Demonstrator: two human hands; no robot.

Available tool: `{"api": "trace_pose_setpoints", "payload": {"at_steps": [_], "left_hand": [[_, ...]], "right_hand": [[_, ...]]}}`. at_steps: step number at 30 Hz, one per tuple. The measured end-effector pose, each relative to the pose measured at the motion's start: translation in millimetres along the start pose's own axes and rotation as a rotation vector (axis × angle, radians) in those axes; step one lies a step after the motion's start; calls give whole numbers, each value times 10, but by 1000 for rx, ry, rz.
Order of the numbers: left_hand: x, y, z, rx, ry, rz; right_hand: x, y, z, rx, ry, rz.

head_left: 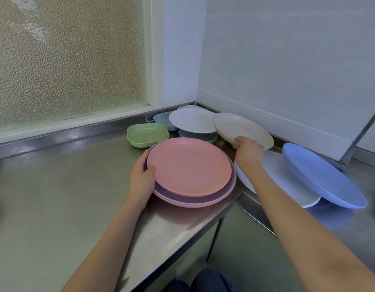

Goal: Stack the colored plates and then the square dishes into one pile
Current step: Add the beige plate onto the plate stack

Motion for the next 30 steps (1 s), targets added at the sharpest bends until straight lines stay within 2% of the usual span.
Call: {"api": "trace_pose_setpoints", "payload": {"at_steps": [3,6,11,18,23,30], "left_hand": [[1,4,-3,1,5,-6],[3,20,15,3,22,-21],[18,23,4,26,11,-30],[37,35,-14,103,-1,-49],[43,51,-23,118,20,-96],[44,114,32,121,71,-158]], "right_hand": [[50,118,22,-51,34,-83],[235,295,179,-139,152,-181],[687,439,535,-261,341,-174],[1328,394,853,-289,551,-18],[1477,250,817,-228,540,144],[1501,79,776,-237,571,277]]}}
Point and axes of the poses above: each hand's wrist, its own x-axis away from the middle knuckle, its own y-axis out of the back of the hand, z = x × y, the point moved 10 cm from there along -x, towards the middle knuckle, and after that the axes turned 6 degrees about x, right-handed, at the moved point
